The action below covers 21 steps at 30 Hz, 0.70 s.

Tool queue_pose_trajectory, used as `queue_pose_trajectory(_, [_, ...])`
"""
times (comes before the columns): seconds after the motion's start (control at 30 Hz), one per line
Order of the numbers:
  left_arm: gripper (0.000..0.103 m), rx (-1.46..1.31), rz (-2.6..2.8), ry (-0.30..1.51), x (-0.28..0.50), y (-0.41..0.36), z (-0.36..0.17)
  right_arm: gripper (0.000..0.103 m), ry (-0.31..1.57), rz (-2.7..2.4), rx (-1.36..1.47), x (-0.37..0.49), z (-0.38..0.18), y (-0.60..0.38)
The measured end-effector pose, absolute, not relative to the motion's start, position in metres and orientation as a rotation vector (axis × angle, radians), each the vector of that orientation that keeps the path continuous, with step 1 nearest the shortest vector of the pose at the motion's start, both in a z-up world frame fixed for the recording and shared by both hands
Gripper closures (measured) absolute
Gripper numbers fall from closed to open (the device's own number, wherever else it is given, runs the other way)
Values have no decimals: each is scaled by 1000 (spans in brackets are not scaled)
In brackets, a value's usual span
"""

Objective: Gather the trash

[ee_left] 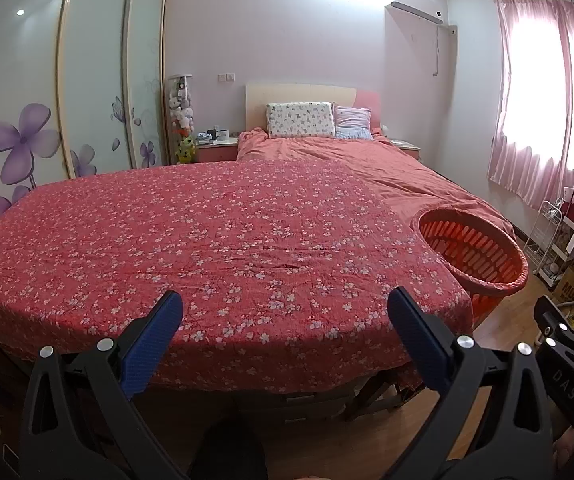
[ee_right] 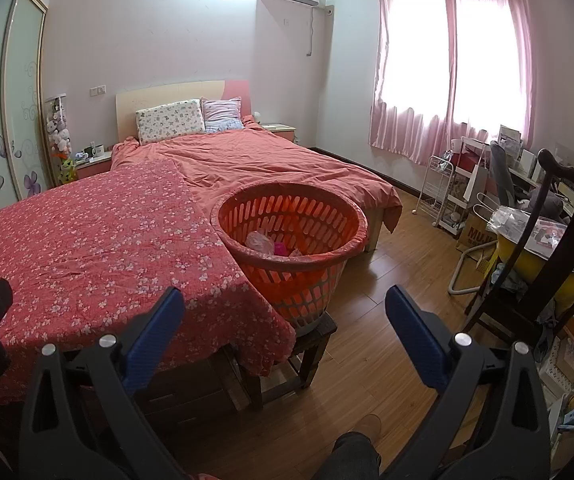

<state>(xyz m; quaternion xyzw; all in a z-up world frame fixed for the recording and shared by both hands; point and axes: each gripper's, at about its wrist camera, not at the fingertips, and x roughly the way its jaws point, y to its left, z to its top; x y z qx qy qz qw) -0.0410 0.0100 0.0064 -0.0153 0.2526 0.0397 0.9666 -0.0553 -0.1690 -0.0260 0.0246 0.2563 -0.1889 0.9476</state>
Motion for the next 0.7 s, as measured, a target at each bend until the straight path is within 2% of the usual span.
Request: queue_pose_trajectory(0.7, [2,-35,81,521,-39,9,6,5,526,-383,51,-53,-27,-170])
